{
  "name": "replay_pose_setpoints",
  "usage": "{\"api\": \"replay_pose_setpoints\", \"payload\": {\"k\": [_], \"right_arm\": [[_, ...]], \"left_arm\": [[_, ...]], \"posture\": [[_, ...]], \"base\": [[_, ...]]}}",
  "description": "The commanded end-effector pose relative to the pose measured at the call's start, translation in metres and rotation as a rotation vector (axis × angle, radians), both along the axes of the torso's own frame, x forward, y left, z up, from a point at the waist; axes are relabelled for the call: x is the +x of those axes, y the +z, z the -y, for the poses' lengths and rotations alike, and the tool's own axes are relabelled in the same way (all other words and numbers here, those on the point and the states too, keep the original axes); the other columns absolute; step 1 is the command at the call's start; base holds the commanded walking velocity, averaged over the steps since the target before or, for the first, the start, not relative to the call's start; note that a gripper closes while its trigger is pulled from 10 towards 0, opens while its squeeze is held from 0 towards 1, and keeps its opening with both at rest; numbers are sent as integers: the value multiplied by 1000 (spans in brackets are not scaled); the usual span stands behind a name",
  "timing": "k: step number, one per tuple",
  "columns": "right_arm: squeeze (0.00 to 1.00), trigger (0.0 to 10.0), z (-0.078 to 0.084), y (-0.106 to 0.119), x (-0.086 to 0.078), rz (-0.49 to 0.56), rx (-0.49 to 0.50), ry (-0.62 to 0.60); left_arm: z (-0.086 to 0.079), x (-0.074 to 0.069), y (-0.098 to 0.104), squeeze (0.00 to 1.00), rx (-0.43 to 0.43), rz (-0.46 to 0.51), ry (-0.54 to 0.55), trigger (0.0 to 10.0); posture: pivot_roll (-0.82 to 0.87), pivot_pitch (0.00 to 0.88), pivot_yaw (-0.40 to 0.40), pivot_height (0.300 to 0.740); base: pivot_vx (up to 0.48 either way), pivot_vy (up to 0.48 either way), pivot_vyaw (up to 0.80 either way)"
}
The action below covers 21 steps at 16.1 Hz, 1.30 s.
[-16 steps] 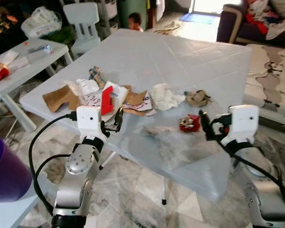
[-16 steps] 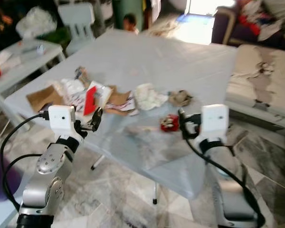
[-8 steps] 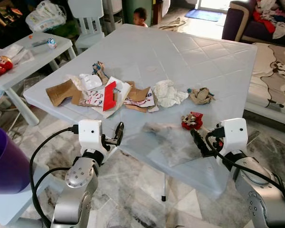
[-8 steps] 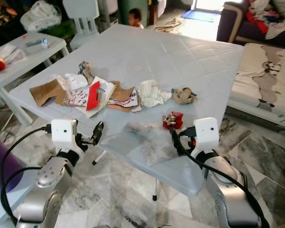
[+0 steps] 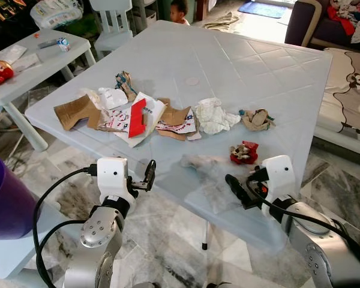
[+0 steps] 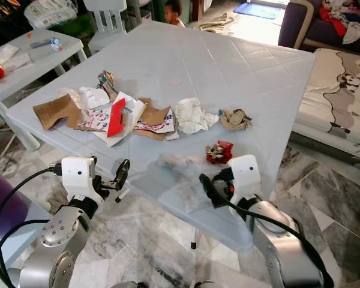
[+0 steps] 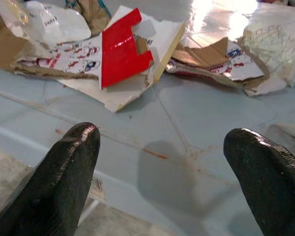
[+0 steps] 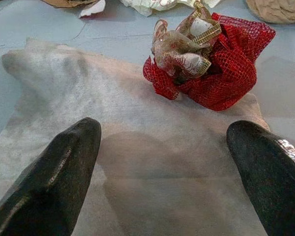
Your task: Picking trash to rubbish bin
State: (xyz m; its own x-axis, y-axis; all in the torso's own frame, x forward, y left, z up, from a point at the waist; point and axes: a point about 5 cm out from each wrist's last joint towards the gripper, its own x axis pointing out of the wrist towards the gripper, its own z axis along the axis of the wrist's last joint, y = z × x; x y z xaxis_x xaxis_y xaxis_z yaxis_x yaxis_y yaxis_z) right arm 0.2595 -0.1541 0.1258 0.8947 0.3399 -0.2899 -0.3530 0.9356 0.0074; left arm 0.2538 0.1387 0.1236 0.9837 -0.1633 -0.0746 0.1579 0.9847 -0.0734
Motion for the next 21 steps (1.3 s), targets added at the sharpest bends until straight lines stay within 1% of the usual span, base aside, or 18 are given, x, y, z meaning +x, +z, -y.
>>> {"api": "replay_pose_setpoints", "payload": {"k": [1, 2, 4, 5, 8, 9, 10, 12, 13, 16, 21], "right_arm": [[0, 10000, -4, -4, 1, -13, -17, 25], [0, 10000, -7, -6, 1, -19, -33, 37], [0, 10000, -13, -13, -1, -68, -31, 67], [0, 10000, -18, -17, -5, -104, -20, 99], [0, 10000, -22, -26, -11, -158, -33, 139], [0, 5529, -22, -27, -12, -161, -30, 145], [0, 0, -23, -27, -13, -168, -31, 149], [0, 0, -22, -33, -16, -207, -50, 164], [0, 0, -22, -33, -17, -208, -48, 166], [0, 0, -26, -38, -24, -247, -62, 220], [0, 0, -24, -39, -24, -257, -69, 227]], "left_arm": [[-1, -4, 1, 0, 10, -2, -3, 10000], [-2, -4, 1, 0, 12, -4, -2, 10000], [-3, -4, 2, 0, 14, -5, 1, 10000], [-3, -4, 3, 0, 14, -4, 1, 10000], [-2, -3, 3, 0, 12, -5, -3, 10000], [-1, -3, 3, 0, 12, -7, -4, 10000], [-1, -3, 3, 0, 12, -7, -5, 10000], [-1, -2, 4, 0, 13, -7, -9, 10000], [-1, -2, 4, 0, 14, -6, -10, 10000], [-2, 0, 5, 0, 17, -3, -10, 10000], [-1, 2, 6, 0, 17, 2, -18, 10000]], "posture": [[32, 171, 0, 740], [34, 171, 0, 740], [36, 171, 0, 740], [36, 171, 0, 740], [35, 169, 2, 740], [34, 169, 3, 740], [33, 167, 5, 740], [35, 167, 8, 740], [35, 167, 8, 740], [38, 162, 11, 740], [39, 151, 13, 740]], "base": [[0, 0, 0], [0, 0, 0], [0, 0, 0], [0, 0, 0], [0, 0, 0], [0, 0, 0], [0, 0, 0], [0, 0, 0], [0, 0, 0], [0, 0, 0], [0, 0, 0]]}}
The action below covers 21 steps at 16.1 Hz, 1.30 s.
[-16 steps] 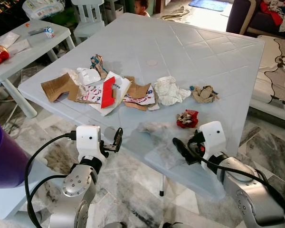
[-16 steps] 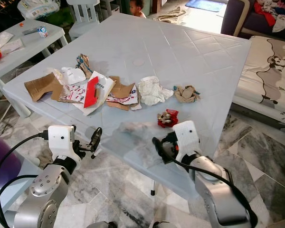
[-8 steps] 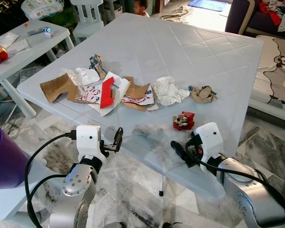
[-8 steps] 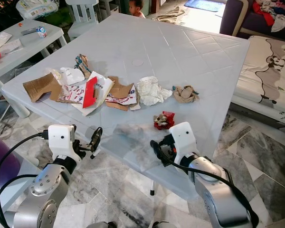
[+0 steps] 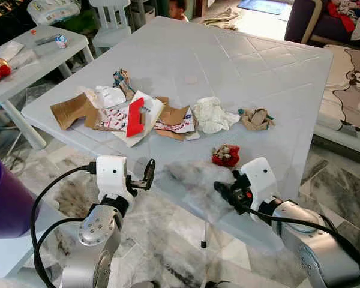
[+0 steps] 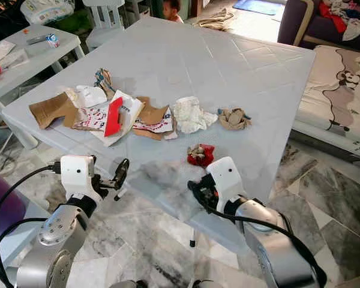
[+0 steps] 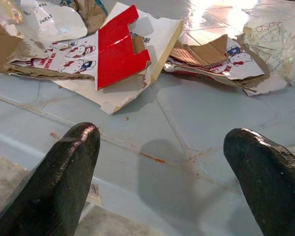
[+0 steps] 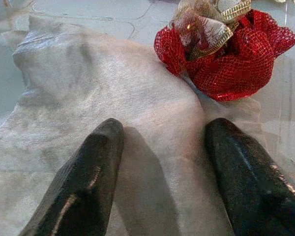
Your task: Picking trash to rubbish bin
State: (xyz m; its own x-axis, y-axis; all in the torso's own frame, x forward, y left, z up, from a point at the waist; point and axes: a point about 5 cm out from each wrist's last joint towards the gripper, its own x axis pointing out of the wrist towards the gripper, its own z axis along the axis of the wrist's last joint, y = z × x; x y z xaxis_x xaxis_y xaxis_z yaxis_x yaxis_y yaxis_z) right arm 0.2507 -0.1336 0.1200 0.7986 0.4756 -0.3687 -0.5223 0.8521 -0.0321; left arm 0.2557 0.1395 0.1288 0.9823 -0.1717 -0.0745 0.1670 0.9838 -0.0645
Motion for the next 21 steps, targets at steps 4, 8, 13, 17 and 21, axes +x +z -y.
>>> {"api": "replay_pose_setpoints", "payload": {"k": [4, 8, 13, 17, 21], "right_arm": [[0, 0, -1, -30, -10, -169, -10, -4], [0, 0, 3, -28, -8, -157, -11, -27], [0, 0, 5, -28, -8, -152, -11, -41], [0, 0, 6, -26, -7, -138, 0, -59], [0, 0, 11, -23, -3, -116, 10, -123]], "left_arm": [[7, 1, 2, 0, -18, -10, -72, 10000], [18, -1, 0, 0, -43, -27, -140, 10000], [23, 0, 0, 0, -38, -31, -167, 10000], [25, 1, -1, 0, -37, -34, -182, 10000], [25, 1, -1, 0, -34, -36, -186, 10000]], "posture": [[35, 152, 14, 740], [27, 152, 18, 740], [23, 152, 19, 740], [18, 147, 20, 740], [13, 147, 19, 740]], "base": [[0, 0, 0], [0, 0, 0], [0, 0, 0], [0, 0, 0], [0, 0, 0]]}}
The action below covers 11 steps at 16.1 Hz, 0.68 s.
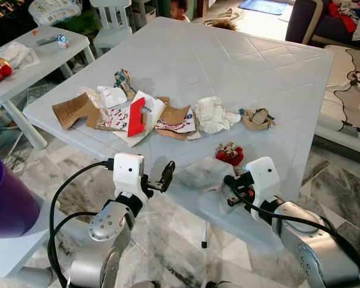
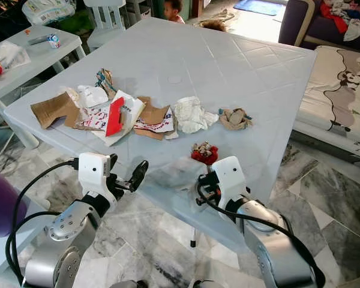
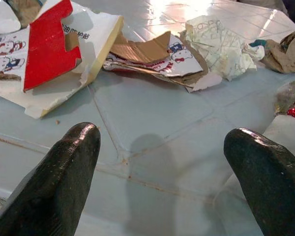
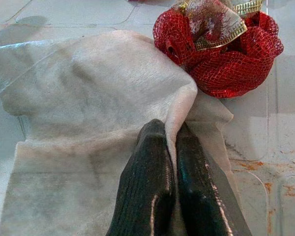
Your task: Picking trash to rubbish bin
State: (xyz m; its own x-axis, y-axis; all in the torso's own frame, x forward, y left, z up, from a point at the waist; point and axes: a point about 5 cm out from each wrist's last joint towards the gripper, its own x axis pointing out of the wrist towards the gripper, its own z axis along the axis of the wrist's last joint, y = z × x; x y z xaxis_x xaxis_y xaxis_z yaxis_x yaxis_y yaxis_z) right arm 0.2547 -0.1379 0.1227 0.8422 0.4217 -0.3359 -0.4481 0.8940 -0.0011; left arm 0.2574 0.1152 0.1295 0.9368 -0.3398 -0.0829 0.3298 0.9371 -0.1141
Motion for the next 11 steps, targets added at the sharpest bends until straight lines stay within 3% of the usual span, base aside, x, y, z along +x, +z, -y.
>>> {"api": "replay_pose_setpoints", "payload": {"k": [1, 2, 11], "right_arm": [[0, 1451, 8, -24, -6, -126, -29, -46], [0, 10000, 9, -23, -6, -122, -24, -53], [0, 10000, 13, -21, -4, -89, -58, -84]], "left_arm": [[2, -1, -2, 0, 13, -14, -17, 10000], [3, -1, -3, 0, 13, -14, -20, 10000], [3, 0, -3, 0, 14, -13, -22, 10000]], "posture": [[12, 147, 20, 740], [12, 147, 20, 740], [7, 148, 20, 740]], "base": [[0, 0, 0], [0, 0, 0], [0, 0, 0]]}}
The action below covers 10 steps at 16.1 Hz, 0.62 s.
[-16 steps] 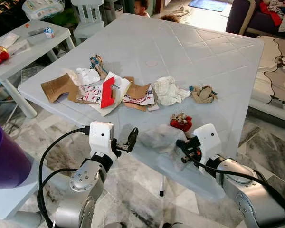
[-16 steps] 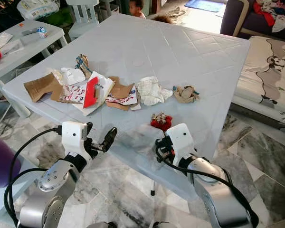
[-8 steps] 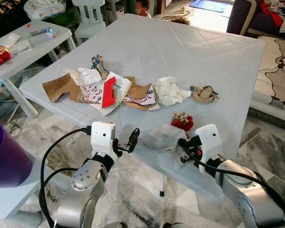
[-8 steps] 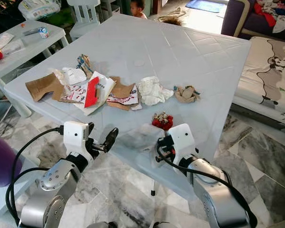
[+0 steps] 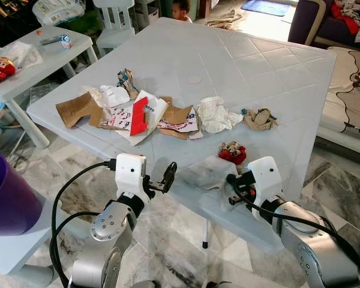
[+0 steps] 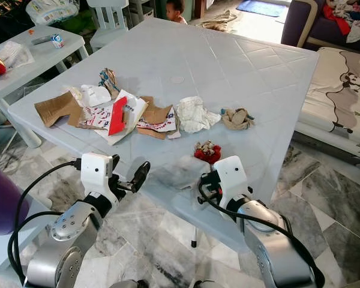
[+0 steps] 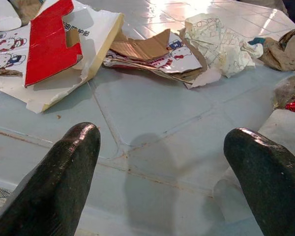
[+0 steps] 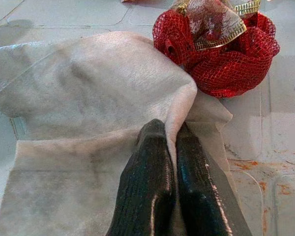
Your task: Picking trash to rubbish bin
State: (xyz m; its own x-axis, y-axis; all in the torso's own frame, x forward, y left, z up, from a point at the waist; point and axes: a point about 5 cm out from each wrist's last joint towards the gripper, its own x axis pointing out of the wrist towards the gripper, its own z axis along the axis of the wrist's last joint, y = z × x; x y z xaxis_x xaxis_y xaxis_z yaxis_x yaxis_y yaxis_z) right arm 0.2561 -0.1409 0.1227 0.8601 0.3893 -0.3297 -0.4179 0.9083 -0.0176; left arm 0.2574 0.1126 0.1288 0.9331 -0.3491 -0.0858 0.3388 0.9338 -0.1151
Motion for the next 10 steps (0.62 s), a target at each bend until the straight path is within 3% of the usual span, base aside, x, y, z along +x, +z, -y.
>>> {"api": "replay_pose_setpoints", "payload": {"k": [1, 10], "right_arm": [[0, 10000, 10, -21, -5, -102, -44, -52], [0, 10000, 10, -21, -5, -102, -44, -52]], "left_arm": [[1, 0, -2, 0, 14, -10, -12, 10000], [1, 0, -2, 0, 14, -10, -12, 10000]], "posture": [[7, 148, 20, 740], [7, 148, 20, 740]], "base": [[0, 0, 0], [0, 0, 0]]}}
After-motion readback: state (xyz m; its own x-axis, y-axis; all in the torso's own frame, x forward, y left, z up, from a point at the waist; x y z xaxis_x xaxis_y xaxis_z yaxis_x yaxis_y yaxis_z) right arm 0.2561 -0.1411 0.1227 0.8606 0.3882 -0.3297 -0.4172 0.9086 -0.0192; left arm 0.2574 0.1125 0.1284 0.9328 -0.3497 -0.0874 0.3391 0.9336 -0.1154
